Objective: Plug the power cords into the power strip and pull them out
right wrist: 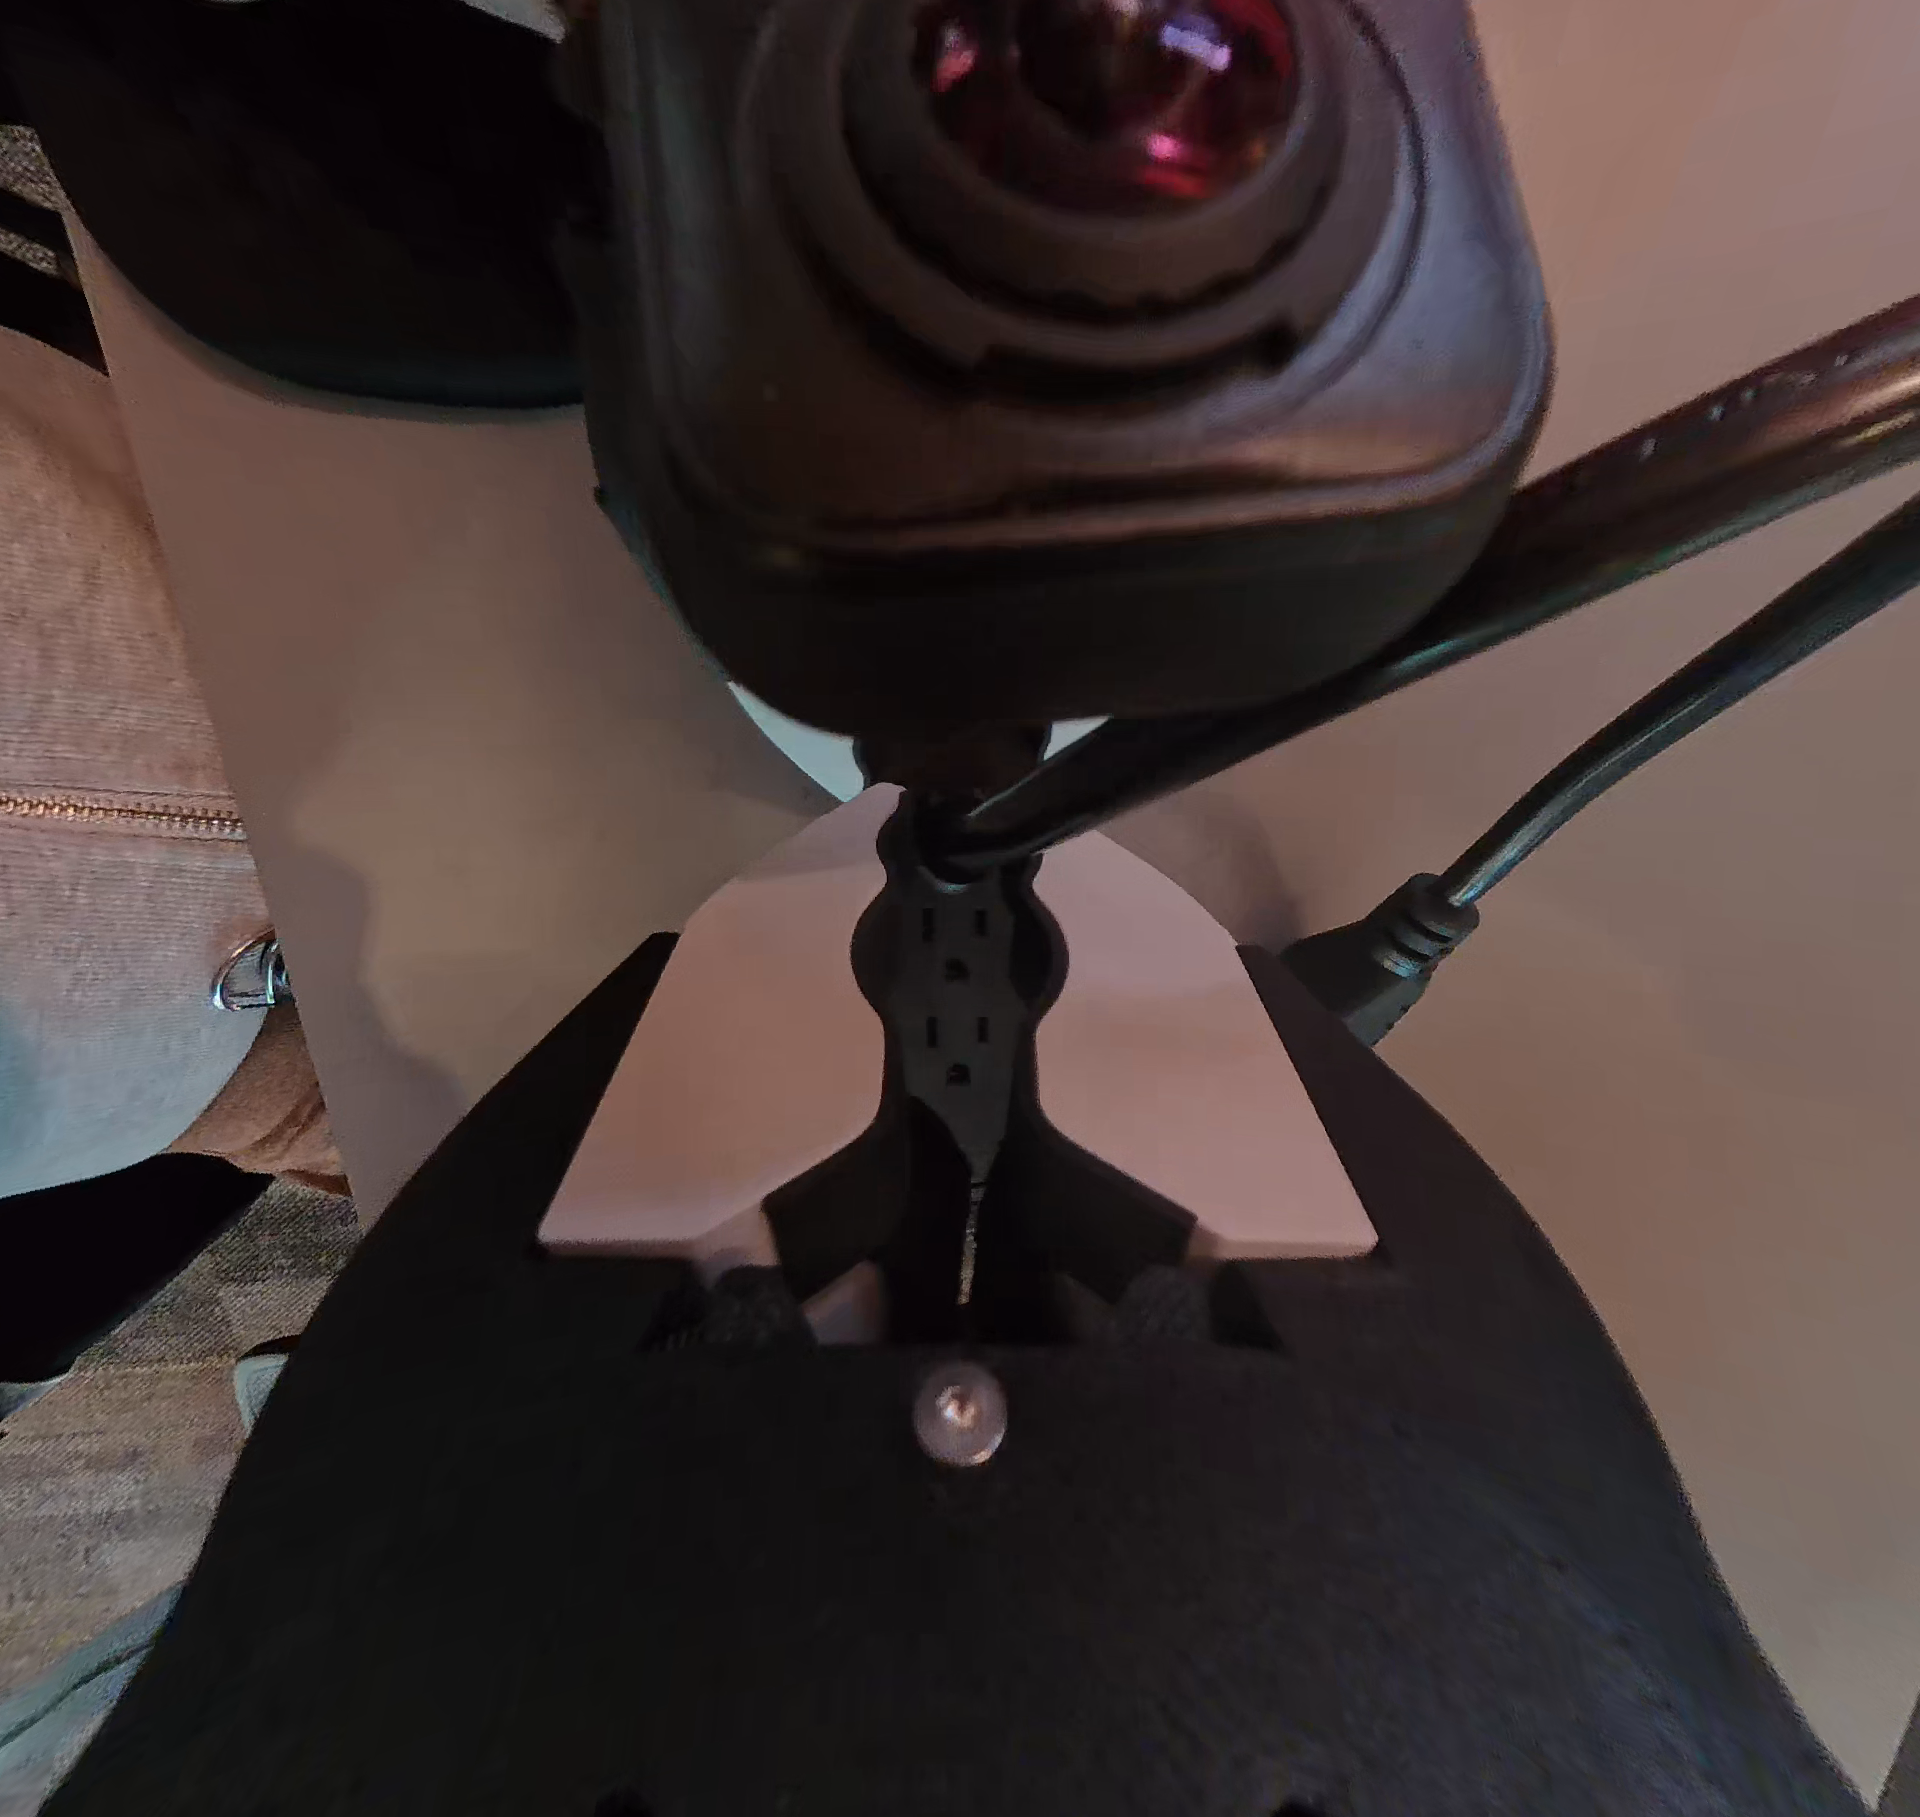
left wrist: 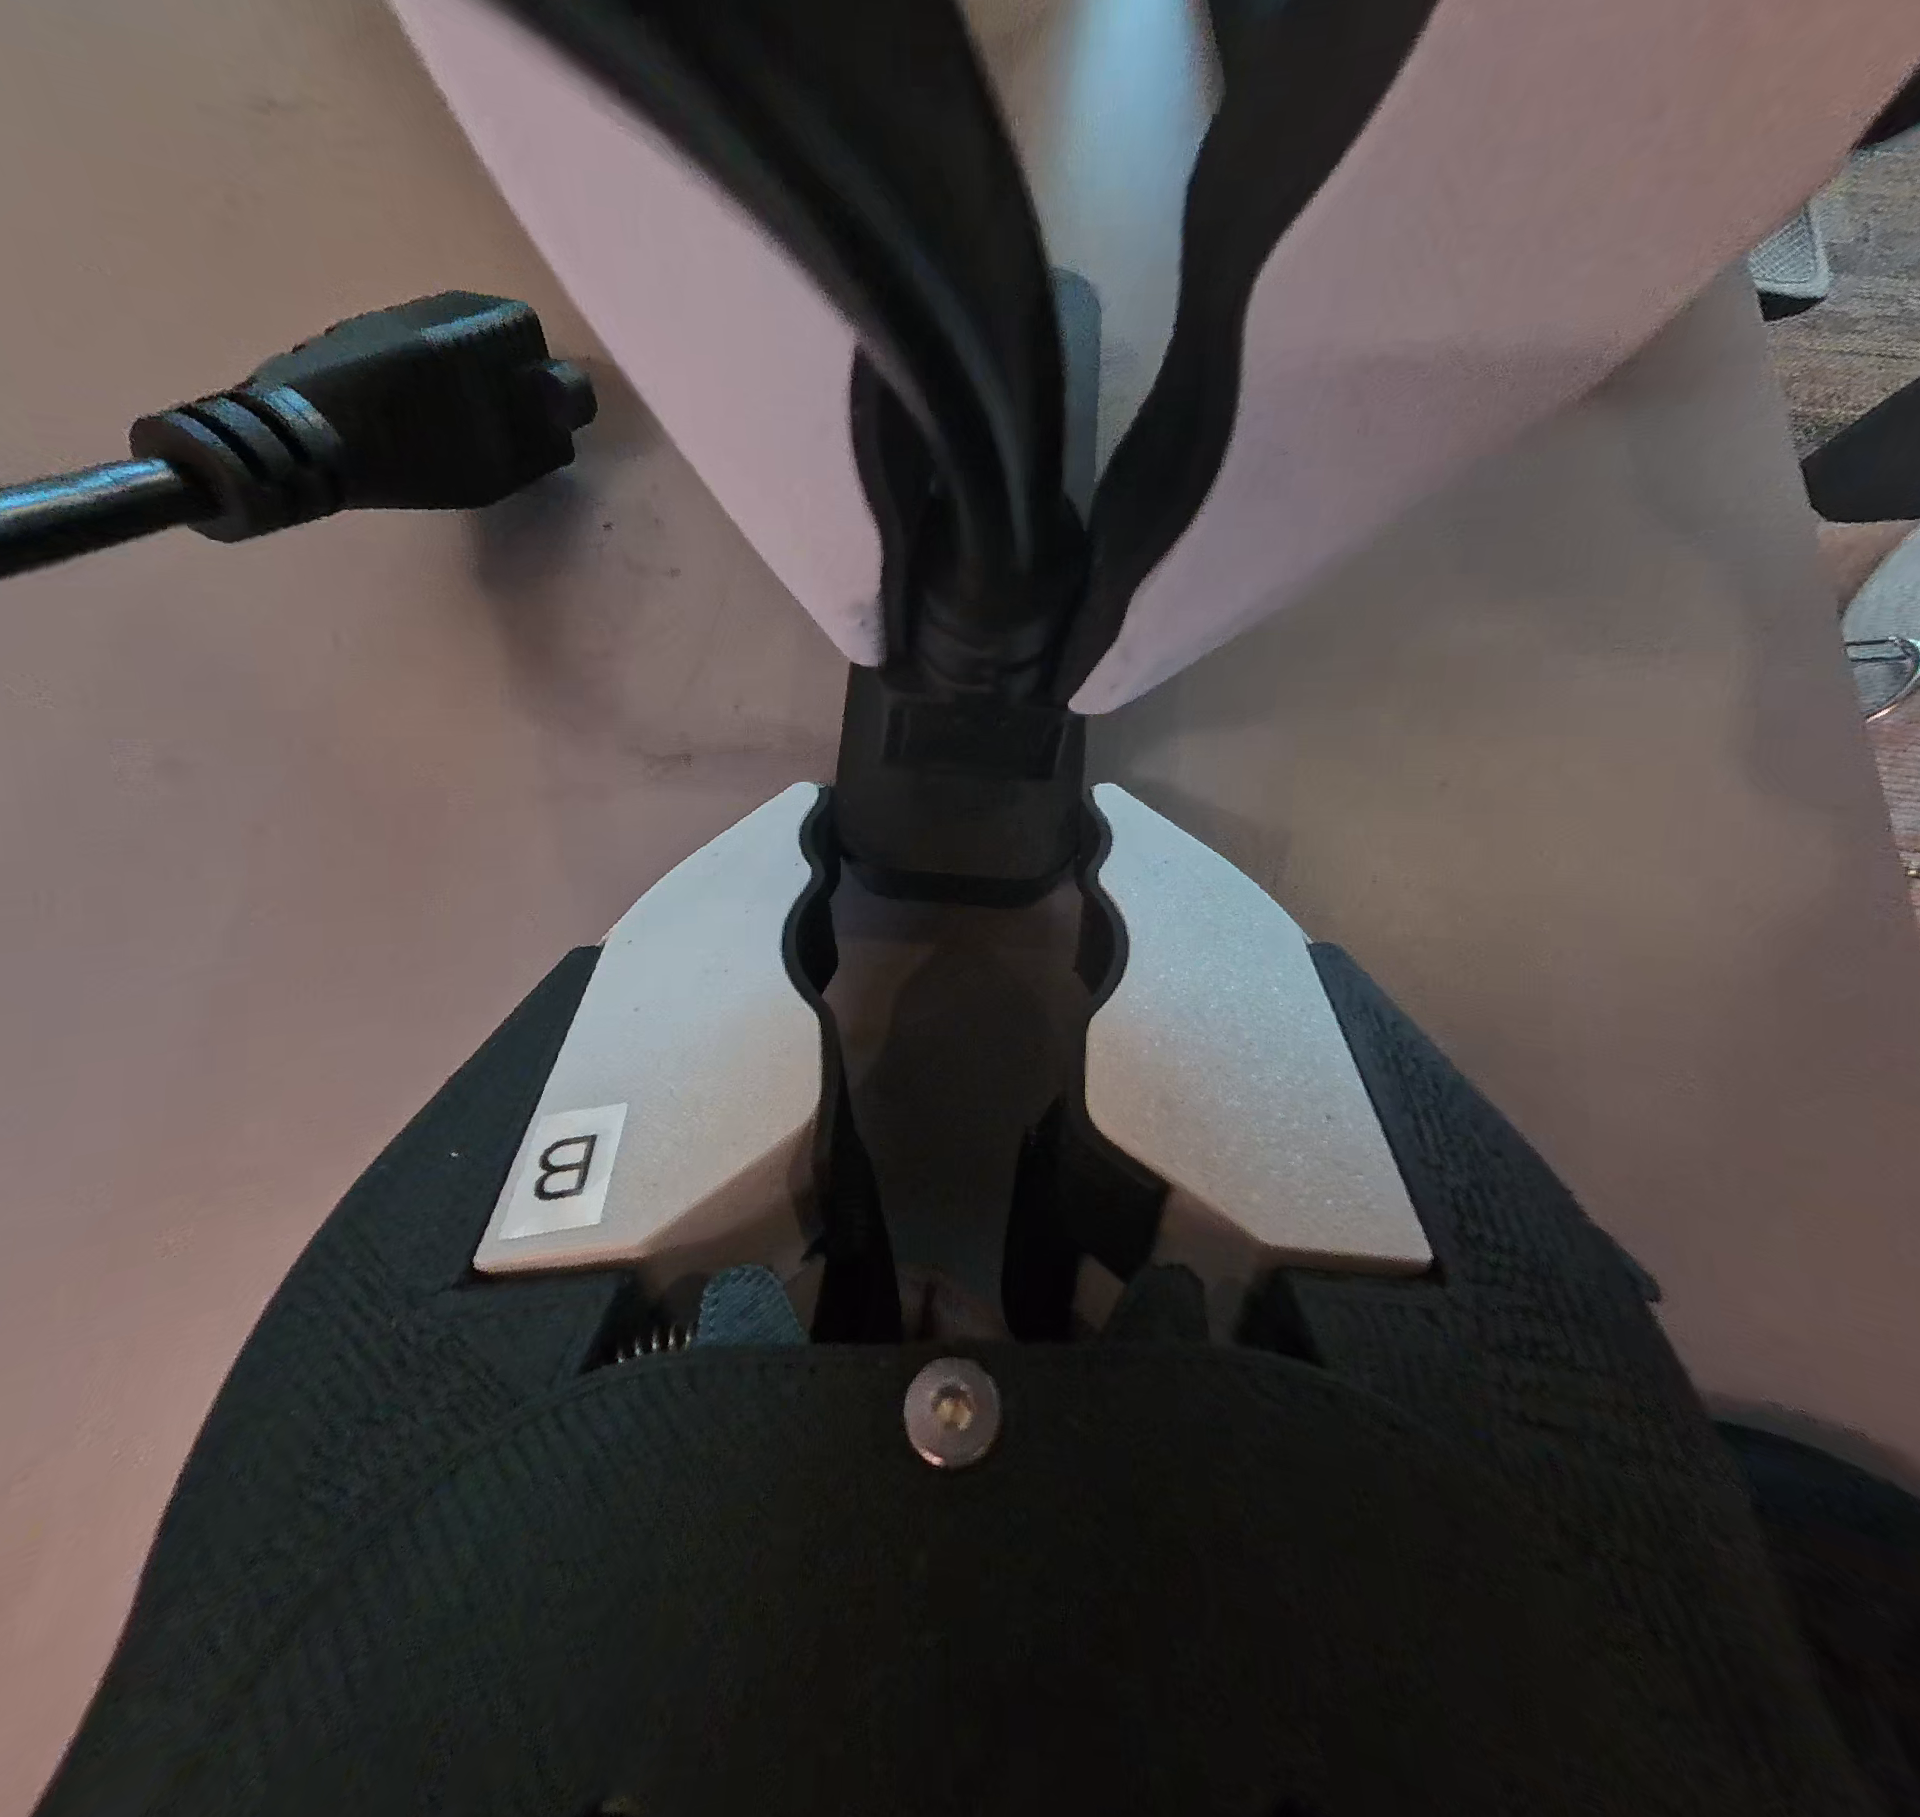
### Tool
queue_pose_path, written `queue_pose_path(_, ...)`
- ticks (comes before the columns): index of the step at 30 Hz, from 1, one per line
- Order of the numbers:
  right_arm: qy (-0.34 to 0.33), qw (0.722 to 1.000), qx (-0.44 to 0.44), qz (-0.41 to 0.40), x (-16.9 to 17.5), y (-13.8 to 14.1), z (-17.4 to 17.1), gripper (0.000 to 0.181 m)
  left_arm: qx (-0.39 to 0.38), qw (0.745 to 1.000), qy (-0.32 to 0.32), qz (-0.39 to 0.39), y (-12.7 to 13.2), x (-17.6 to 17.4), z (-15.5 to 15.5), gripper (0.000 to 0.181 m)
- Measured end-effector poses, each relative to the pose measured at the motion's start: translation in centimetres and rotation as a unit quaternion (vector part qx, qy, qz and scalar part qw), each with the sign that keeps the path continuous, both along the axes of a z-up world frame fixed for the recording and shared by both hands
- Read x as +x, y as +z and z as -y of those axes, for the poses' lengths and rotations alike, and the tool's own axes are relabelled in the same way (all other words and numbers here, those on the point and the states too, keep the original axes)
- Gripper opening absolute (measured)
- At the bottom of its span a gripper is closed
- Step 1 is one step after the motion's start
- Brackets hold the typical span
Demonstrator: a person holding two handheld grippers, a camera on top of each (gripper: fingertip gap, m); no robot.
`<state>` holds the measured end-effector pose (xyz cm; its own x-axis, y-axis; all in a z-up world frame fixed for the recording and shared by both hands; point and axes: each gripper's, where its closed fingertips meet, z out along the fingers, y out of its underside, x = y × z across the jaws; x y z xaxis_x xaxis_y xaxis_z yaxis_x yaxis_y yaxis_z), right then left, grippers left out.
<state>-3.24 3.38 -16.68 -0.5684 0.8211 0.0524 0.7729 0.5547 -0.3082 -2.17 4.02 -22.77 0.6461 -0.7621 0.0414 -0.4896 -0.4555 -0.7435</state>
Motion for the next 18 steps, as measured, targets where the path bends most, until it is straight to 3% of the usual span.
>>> queue_pose_path(4, -0.003, 1.0, 0.005, 0.017, 1.1, 0.0, -0.5, 0.018, 0.0, 1.0, -0.003, 0.0, 0.0, 0.5, 0.0, 0.043)
queue_pose_path(18, -0.007, 1.0, -0.007, -0.022, -0.1, 0.0, 0.0, 0.018, -0.002, 1.0, 0.001, 0.002, 0.0, 0.0, 0.0, 0.043)
